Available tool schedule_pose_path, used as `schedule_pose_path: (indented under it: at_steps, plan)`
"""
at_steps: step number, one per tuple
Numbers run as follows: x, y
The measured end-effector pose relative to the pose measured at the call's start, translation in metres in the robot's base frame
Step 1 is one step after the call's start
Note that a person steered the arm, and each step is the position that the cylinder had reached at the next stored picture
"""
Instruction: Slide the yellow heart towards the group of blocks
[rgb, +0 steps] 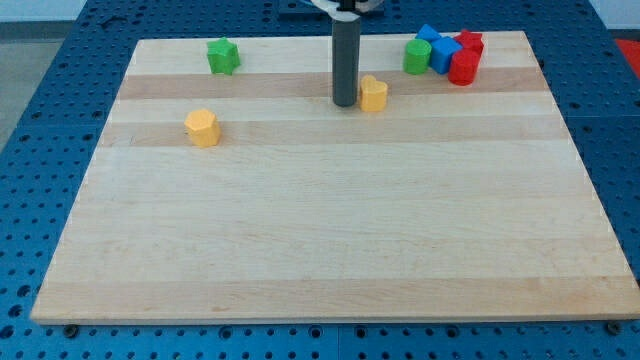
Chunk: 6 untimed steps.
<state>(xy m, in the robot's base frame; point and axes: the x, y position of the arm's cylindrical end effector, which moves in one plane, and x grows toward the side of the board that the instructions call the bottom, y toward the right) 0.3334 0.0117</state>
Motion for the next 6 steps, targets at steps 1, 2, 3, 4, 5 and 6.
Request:
schedule_pose_path:
  at_steps: [1, 2, 3, 4, 5, 6]
  plan:
    - [0.013, 0.019]
    - [0.017, 0.049]
    - [0.001, 0.046]
    - [-0.004, 0.045]
    - [-0.010, 0.042]
    - [-0.016, 0.032]
